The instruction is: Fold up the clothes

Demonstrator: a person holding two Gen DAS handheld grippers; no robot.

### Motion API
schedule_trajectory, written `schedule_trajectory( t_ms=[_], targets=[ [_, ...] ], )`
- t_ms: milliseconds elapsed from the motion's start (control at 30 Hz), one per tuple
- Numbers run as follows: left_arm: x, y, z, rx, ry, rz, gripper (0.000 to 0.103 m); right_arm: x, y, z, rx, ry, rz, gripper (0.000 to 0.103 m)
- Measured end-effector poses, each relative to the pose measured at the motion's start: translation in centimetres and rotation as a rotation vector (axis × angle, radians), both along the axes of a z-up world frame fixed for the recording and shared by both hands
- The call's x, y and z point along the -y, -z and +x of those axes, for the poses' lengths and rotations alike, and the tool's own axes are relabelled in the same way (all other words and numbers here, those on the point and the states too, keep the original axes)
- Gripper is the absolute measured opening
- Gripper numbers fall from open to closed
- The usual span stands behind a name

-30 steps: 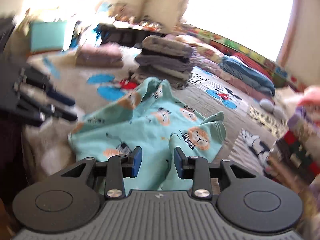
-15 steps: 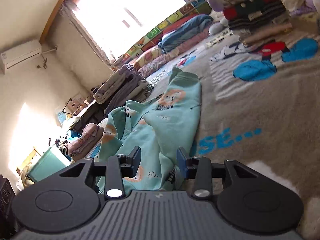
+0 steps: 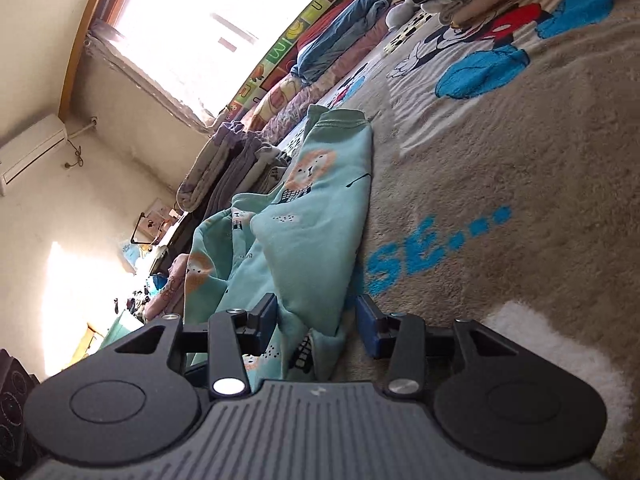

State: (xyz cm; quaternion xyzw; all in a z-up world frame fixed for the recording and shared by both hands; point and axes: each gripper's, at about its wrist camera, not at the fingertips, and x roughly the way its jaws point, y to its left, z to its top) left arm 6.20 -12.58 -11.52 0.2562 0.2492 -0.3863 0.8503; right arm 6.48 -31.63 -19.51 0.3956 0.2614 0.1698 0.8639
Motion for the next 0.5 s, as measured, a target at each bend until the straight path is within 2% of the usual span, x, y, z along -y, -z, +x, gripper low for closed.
schedule_trajectory(
  t_ms=[100,167,233,333,500],
  targets=[
    [-0.1,0.5,0.3,-0.015,0.004,0.018,0.048,-0.3,0.0,0.0,0.006,-0.007,-0.024,0.044],
    [-0.6,1.0,0.5,-0.047,-0.015,-0.013,0.048,-0.4,0.1,0.1,0.008,-0.010,-0.028,0.044],
    [-0.9,1.4,0.5,-0.070,-0.020,-0.038,0.037,-0.4,0.1,0.1,0.009,-0.010,-0.027,0.044],
    [-1.0,1.6,0.0,-0.057,0.004,-0.039,0.025,-0.4,0.1,0.0,0.009,-0.007,-0.028,0.044],
    [-1.5,1.7,0.0,-0.051,-0.002,-0.072,0.010,-0.1,0.1,-0.1,0.011,0.001,-0.025,0.045]
  ],
)
